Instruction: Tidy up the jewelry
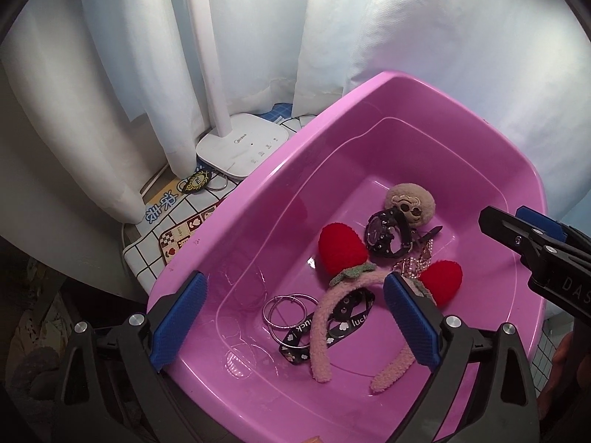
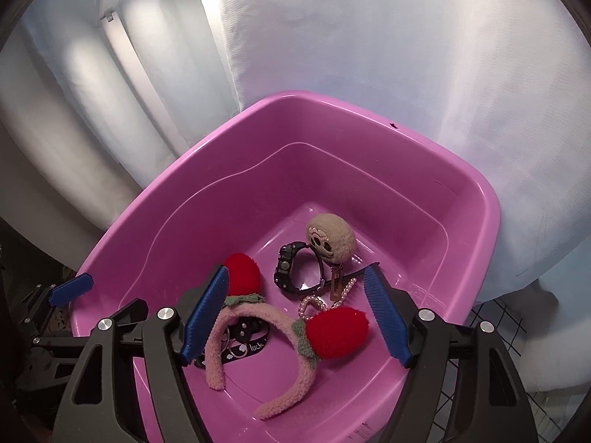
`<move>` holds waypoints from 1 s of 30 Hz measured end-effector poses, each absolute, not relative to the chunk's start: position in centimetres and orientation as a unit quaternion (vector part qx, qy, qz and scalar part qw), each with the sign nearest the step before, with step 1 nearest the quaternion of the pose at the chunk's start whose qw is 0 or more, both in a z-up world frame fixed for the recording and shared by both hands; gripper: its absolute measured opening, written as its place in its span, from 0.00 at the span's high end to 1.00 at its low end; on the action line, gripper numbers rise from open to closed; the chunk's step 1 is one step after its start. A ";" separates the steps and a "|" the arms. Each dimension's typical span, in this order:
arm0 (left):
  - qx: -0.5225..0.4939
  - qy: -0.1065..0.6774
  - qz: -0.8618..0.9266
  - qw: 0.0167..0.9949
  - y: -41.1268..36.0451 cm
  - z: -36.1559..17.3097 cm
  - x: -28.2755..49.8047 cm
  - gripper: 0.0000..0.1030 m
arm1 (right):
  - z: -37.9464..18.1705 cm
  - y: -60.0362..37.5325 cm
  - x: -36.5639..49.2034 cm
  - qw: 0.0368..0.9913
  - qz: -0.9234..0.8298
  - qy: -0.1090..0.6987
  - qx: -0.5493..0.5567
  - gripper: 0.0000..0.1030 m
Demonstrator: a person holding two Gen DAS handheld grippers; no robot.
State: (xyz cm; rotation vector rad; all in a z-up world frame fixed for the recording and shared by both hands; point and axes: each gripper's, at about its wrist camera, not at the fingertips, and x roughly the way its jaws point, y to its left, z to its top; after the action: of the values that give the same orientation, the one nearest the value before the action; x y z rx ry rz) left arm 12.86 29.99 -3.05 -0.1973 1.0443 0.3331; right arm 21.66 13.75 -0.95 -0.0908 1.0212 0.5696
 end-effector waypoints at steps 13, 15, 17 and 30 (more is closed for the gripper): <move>-0.092 0.498 0.163 0.847 29.9 -3.0 13.0 0.08 | -0.9 13.6 21.6 0.834 0.271 0.478 -0.048 0.30; -0.092 0.497 0.165 0.847 30.0 -3.0 13.0 0.08 | -0.9 13.6 21.6 0.834 0.271 0.477 -0.048 0.30; -0.092 0.498 0.164 0.847 30.0 -3.0 13.0 0.08 | -0.9 13.6 21.6 0.835 0.272 0.477 -0.049 0.30; -0.095 0.500 0.164 0.845 30.0 -2.9 12.9 0.08 | -0.8 13.6 21.5 0.835 0.271 0.476 -0.047 0.30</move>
State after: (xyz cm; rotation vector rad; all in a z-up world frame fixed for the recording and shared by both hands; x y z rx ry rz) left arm 12.92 29.96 -2.89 -0.2010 1.0551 0.3460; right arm 21.50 13.61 -0.83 -0.0987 1.0086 0.5748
